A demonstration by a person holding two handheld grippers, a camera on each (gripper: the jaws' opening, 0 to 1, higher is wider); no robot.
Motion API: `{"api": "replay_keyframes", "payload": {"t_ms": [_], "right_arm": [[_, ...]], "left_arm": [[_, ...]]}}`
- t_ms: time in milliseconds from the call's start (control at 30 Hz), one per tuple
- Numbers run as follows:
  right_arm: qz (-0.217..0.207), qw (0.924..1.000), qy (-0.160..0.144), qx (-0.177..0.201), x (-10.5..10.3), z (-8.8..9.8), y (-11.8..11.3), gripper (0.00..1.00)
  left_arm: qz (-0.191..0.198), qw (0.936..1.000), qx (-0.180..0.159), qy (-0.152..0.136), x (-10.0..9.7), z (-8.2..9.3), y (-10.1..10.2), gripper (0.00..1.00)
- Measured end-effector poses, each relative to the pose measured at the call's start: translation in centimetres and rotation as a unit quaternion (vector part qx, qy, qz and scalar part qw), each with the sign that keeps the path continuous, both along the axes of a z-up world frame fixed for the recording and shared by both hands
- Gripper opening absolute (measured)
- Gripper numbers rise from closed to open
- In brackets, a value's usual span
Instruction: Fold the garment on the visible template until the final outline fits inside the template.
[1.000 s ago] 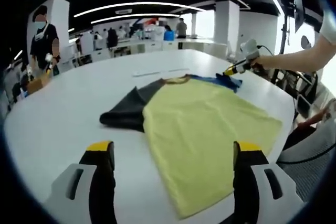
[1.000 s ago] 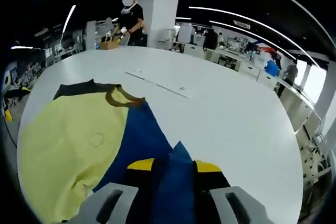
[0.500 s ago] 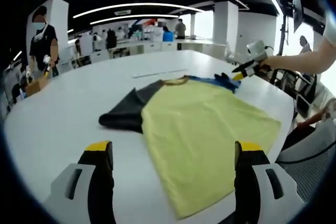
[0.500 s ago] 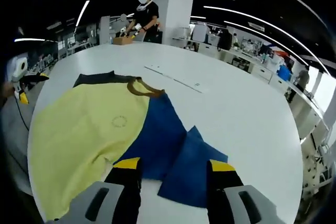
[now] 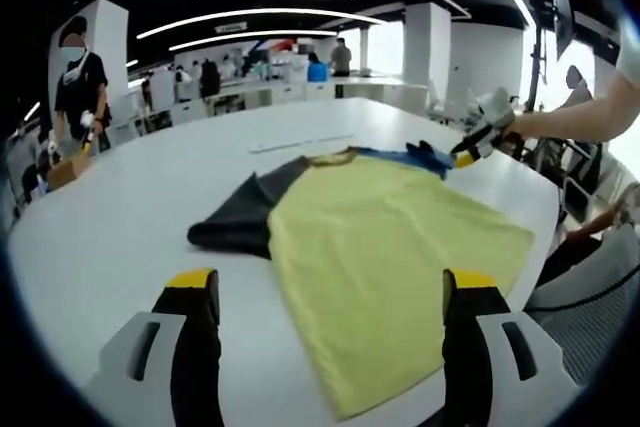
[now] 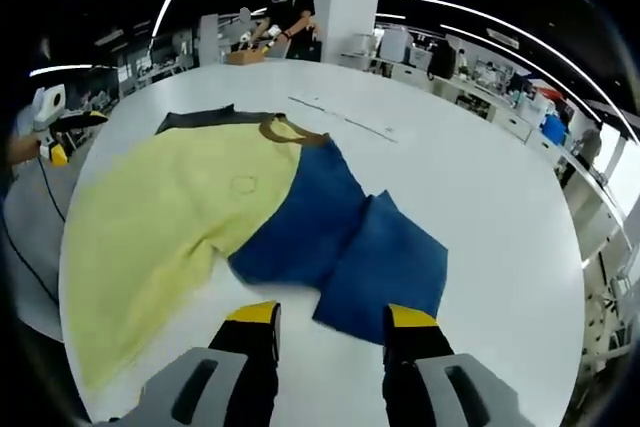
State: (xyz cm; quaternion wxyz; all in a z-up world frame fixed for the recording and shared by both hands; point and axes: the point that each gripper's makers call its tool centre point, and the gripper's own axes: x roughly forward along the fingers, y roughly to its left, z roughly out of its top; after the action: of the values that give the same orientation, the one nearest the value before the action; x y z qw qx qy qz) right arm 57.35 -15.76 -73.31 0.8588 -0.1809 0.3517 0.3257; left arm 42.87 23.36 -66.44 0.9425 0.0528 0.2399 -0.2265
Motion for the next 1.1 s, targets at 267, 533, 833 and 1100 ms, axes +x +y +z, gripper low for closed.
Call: {"api": "replay_keyframes", "payload": {"t_ms": [267, 533, 833, 1100], "right_arm": [[0.008, 0.9998, 0.002, -0.016, 0.0, -1.2, -0.5, 0.23], [0.018, 0.9996, 0.002, -0.023, 0.0, -1.4, -0.7, 0.16], [0.028, 0.9995, 0.009, -0.011, 0.3, -1.6, -0.1, 0.1], [0.037, 0.9989, 0.004, -0.027, 0.7, -1.7, -0.2, 0.0]], "left_arm": [[0.003, 1.0, 0.002, -0.002, 0.0, 0.2, 0.1, 0.86], [0.011, 0.9999, 0.001, 0.003, -0.1, 0.0, 0.6, 0.83], [0.016, 0.9999, 0.002, 0.004, -0.1, 0.0, 0.8, 0.81], [0.022, 0.9998, 0.0, 0.005, -0.2, -0.1, 1.0, 0.8]]}}
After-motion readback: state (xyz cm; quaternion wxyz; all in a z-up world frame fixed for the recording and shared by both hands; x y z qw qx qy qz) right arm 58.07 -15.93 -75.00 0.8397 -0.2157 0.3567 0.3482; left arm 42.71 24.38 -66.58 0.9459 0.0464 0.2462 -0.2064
